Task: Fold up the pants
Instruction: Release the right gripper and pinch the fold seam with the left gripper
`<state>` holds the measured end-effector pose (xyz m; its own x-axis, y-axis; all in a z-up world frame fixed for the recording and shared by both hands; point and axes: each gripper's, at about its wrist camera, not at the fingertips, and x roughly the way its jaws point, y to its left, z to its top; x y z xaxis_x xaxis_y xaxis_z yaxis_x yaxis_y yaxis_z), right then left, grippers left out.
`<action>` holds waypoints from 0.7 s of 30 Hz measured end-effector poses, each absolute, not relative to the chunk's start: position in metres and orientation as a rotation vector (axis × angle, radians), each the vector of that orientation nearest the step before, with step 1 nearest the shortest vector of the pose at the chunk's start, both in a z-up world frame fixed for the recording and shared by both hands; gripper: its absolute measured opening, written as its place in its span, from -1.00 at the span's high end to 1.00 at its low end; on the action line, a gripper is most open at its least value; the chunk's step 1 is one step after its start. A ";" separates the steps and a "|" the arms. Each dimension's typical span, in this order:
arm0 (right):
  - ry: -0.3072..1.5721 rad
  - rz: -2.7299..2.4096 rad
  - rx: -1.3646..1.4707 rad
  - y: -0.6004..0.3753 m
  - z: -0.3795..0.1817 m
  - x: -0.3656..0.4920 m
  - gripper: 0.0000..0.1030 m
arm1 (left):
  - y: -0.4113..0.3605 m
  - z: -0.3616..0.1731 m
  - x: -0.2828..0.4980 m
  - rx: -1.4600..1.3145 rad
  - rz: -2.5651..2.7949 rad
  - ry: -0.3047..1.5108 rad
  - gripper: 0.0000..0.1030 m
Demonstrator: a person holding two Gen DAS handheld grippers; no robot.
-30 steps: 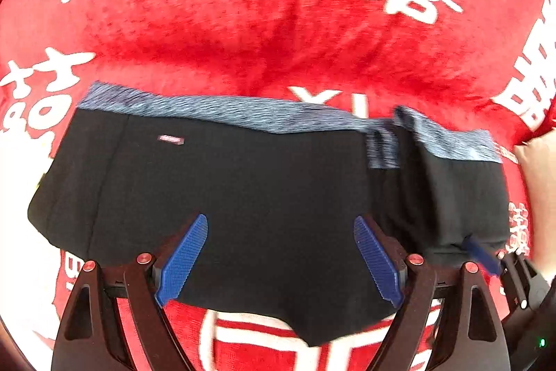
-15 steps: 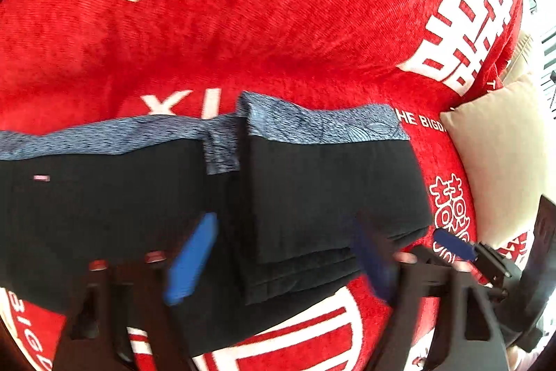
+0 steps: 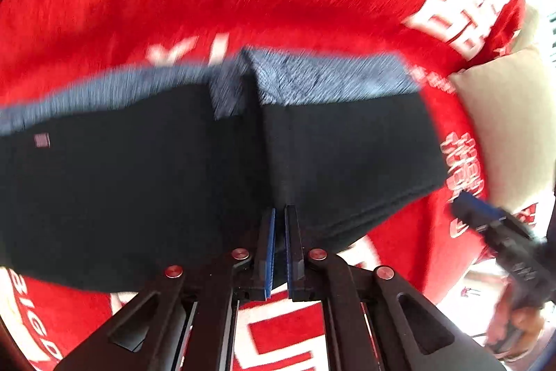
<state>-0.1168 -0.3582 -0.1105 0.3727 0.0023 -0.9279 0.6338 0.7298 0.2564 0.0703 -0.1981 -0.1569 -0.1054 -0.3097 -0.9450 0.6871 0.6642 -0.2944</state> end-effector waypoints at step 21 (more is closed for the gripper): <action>1.063 -0.488 0.803 -0.439 -0.115 -0.075 0.43 | -0.273 -0.124 0.078 0.323 -0.788 1.247 0.87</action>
